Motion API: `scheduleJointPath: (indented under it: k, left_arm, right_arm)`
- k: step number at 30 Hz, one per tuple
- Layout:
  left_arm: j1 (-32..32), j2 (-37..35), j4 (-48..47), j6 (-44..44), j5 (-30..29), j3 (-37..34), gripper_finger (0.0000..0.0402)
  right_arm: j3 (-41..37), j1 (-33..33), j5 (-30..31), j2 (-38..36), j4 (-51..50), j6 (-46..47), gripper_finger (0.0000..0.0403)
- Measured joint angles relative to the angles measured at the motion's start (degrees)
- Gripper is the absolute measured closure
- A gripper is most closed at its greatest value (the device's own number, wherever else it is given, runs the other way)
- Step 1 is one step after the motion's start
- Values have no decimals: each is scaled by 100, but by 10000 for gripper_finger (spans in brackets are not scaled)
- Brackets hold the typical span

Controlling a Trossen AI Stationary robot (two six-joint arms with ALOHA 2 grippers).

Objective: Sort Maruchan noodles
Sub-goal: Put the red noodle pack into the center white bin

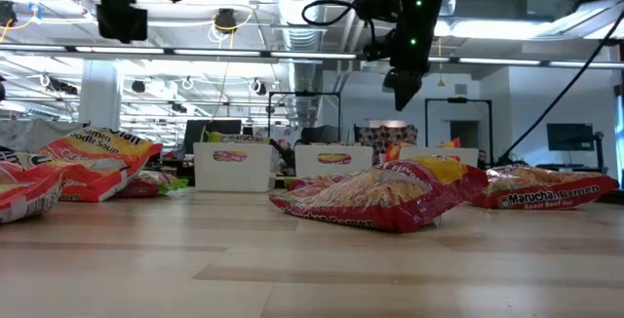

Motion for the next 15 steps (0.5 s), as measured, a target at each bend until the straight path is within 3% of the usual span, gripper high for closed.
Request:
scheduleJointPath:
  k: [4,15]
  left_arm:
    - [-468,-11,9,-274,379,-219,200]
    - [-1610,3,63,-1764,539,-1061,200]
  right_arm:
    - [-2,279,-2,0,-94,206,205]
    - [-2,943,-11,0,-249,595,205]
